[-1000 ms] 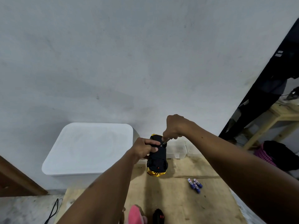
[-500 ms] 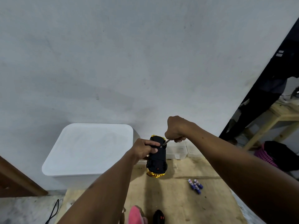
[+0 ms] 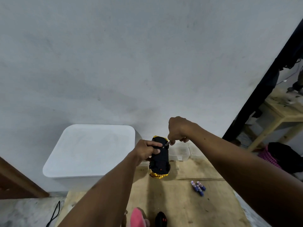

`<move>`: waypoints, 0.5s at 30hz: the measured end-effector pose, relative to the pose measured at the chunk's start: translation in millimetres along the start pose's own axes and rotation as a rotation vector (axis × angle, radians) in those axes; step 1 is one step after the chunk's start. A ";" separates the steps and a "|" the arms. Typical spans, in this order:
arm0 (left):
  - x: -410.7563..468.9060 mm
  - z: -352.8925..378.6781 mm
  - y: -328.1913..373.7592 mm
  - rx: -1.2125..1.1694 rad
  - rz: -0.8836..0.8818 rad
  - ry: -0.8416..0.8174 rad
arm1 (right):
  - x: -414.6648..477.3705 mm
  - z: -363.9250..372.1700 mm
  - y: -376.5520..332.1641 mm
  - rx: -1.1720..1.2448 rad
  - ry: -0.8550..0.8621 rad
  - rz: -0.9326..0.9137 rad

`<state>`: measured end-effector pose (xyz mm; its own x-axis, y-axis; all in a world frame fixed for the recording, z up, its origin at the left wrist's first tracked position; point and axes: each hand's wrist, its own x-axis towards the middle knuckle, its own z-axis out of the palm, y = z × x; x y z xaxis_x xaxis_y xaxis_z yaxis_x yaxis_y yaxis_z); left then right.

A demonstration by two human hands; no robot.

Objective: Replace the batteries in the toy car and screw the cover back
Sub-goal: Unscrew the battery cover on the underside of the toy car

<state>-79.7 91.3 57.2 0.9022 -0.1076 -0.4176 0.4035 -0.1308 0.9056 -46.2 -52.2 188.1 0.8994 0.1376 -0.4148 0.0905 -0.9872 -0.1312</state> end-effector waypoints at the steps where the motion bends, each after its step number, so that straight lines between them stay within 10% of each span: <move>1: 0.1 -0.8 0.1 -0.001 0.000 0.001 | 1.0 0.1 0.6 0.023 -0.010 0.005; 15: 1.9 1.0 0.9 0.003 -0.010 0.008 | 3.1 0.9 1.3 0.032 0.045 0.005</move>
<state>-77.8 90.0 57.1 0.8995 -0.0988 -0.4256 0.4117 -0.1347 0.9013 -43.6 -52.9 185.8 0.9181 0.1282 -0.3751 0.0729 -0.9847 -0.1581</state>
